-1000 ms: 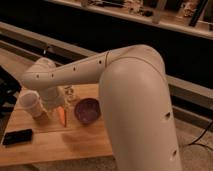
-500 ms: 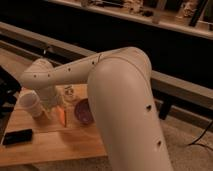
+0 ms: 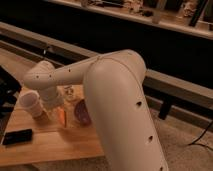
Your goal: Drag the pepper across the table
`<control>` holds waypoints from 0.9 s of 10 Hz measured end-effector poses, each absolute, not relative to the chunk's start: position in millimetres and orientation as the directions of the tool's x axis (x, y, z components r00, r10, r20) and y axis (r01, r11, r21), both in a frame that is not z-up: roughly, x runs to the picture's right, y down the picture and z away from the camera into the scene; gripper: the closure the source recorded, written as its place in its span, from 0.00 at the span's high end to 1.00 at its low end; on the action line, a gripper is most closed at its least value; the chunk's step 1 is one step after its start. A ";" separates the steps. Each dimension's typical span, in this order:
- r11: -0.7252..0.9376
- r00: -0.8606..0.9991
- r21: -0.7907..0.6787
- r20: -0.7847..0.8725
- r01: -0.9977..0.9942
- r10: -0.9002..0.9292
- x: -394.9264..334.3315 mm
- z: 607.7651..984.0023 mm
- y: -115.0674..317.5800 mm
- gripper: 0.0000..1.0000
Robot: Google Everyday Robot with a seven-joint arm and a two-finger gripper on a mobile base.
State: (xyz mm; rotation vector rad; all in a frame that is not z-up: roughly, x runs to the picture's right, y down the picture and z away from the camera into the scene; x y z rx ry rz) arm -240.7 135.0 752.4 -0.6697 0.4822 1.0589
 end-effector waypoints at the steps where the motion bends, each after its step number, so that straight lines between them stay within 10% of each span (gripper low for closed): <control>1: 0.326 0.417 -0.265 -0.660 -0.908 0.625 -240.6 755.9 137.0 0.65; 9: 0.332 0.412 -0.258 -0.694 -0.908 0.590 -241.2 776.8 150.4 0.65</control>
